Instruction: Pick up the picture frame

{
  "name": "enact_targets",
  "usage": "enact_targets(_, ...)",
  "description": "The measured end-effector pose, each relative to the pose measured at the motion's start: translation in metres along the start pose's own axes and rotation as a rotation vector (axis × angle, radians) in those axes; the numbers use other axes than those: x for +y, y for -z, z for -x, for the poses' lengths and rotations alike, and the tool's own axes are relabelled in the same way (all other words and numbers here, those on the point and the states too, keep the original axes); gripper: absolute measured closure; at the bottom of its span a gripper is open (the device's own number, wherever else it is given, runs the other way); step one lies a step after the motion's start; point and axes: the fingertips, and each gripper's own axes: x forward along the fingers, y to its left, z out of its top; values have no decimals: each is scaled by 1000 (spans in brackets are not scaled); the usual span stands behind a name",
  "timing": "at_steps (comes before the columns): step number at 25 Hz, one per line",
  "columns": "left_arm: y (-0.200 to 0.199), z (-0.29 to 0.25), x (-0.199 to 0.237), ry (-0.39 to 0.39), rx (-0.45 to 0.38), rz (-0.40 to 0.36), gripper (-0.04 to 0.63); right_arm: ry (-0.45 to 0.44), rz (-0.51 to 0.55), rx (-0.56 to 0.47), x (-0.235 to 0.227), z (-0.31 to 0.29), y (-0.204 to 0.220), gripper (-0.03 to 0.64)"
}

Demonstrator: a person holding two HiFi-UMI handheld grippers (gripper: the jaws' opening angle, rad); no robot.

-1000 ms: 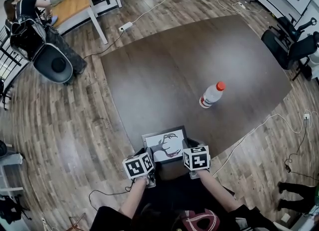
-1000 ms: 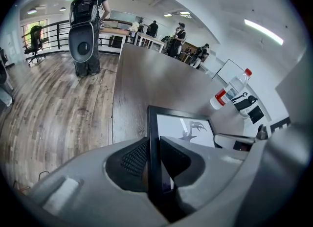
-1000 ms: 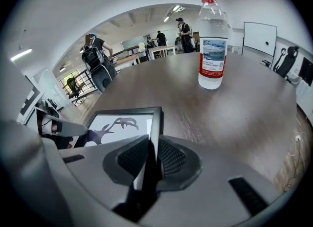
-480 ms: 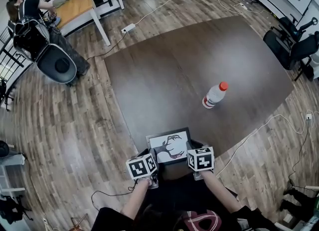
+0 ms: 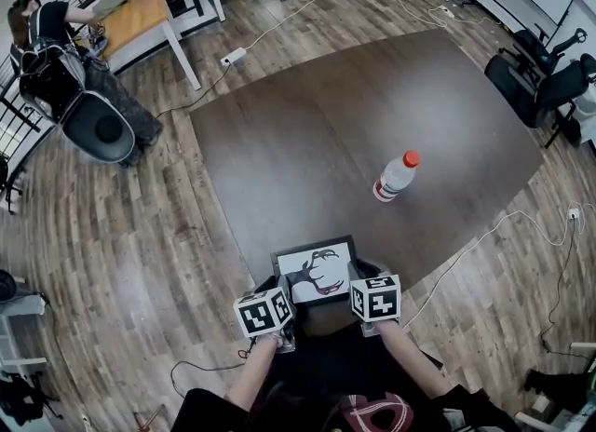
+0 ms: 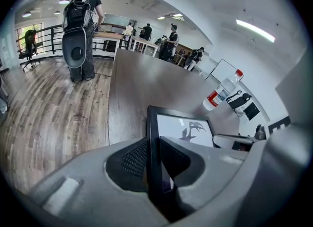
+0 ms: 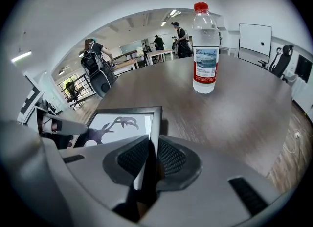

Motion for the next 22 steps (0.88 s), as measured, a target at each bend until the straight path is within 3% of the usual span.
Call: enact_targets(22, -60, 38, -21, 92, -171, -70, 518, 62, 25, -214, 11, 46, -64, 543)
